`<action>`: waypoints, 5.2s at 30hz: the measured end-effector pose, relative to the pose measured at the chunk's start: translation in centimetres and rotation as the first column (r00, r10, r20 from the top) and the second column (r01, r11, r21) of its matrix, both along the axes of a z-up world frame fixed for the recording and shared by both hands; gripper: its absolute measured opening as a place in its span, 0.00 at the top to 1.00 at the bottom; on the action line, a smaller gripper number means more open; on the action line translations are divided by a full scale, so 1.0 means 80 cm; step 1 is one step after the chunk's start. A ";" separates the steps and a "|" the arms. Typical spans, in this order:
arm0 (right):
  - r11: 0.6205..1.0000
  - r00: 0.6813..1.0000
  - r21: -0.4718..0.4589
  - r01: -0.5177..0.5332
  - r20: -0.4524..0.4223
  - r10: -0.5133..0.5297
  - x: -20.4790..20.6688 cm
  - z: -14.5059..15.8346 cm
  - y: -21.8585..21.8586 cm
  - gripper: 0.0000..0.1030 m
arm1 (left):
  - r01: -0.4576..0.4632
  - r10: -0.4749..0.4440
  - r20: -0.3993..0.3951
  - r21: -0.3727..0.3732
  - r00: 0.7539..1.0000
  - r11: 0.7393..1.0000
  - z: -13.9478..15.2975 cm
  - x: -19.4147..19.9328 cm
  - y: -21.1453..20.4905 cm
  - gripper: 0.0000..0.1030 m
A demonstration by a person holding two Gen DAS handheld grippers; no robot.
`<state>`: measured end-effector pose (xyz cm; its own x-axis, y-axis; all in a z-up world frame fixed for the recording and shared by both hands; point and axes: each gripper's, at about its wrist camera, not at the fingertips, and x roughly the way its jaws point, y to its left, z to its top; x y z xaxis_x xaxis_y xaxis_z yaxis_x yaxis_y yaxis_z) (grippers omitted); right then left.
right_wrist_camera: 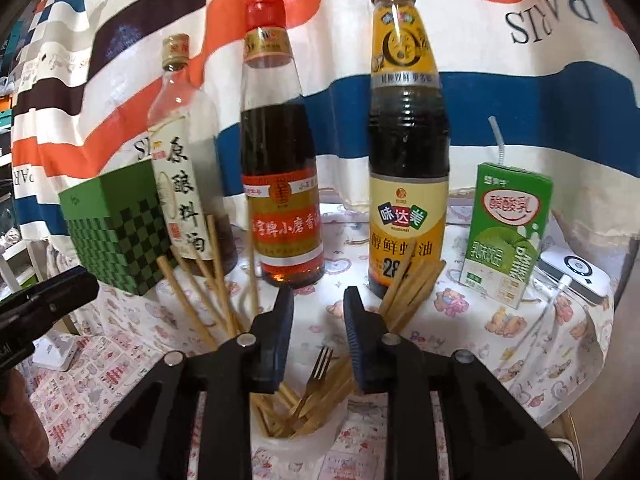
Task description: Organize utensils
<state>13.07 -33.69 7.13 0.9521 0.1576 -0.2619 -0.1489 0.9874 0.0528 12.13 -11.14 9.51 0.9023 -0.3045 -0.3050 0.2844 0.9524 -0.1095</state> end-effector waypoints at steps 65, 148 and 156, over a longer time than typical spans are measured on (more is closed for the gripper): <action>0.993 0.992 -0.056 0.108 0.069 -0.104 -0.127 -0.118 0.054 0.00 | -0.206 0.201 0.059 0.104 0.978 0.973 -0.118 -0.095 0.080 0.01; 0.990 0.991 -0.068 0.122 0.061 -0.118 -0.124 -0.118 0.054 0.00 | -0.209 0.204 0.060 0.108 0.977 0.972 -0.120 -0.093 0.082 0.00; 0.990 0.991 -0.066 0.123 0.062 -0.119 -0.125 -0.118 0.054 0.00 | -0.211 0.206 0.057 0.104 0.977 0.972 -0.120 -0.093 0.083 0.00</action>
<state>3.11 -29.34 -2.32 0.9769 0.0236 -0.2124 -0.0289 0.9993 -0.0219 4.71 -4.52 -0.06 0.9560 -0.0752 -0.2835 0.0803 0.9968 0.0063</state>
